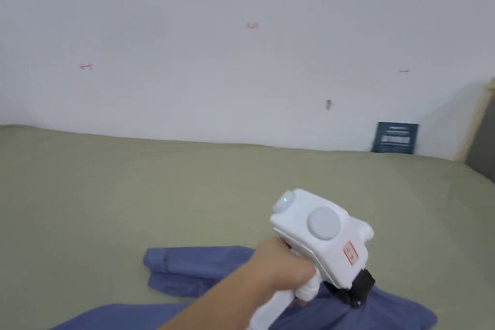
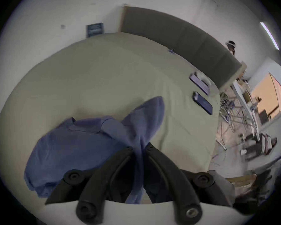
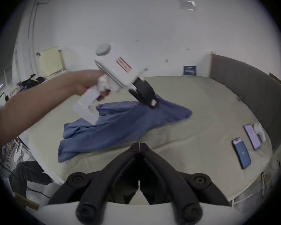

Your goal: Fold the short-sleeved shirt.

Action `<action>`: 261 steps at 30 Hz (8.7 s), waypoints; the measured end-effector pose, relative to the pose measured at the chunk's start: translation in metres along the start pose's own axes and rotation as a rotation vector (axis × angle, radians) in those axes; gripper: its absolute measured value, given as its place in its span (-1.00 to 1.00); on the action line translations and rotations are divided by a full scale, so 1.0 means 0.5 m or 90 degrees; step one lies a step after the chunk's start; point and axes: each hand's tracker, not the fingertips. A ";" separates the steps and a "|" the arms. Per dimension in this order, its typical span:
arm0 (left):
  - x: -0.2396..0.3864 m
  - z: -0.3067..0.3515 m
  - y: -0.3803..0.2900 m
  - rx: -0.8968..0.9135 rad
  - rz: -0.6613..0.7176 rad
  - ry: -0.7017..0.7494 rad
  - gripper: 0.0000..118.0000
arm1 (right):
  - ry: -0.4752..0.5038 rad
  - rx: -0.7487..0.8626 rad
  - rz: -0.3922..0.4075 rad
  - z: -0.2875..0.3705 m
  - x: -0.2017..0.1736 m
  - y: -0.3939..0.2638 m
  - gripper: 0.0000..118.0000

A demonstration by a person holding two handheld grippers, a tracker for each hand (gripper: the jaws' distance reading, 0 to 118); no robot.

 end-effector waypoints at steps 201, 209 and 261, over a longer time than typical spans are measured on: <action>-0.197 0.421 -0.978 0.468 0.677 0.106 0.97 | 0.062 -0.068 -0.192 -0.316 0.282 0.004 0.32; -0.035 0.482 -0.769 0.529 0.517 0.280 0.98 | -0.057 0.042 -0.035 -0.165 0.071 0.085 0.28; -0.165 0.298 -0.785 0.152 0.545 0.409 -0.95 | 0.060 -0.310 0.217 -0.779 0.093 0.404 0.31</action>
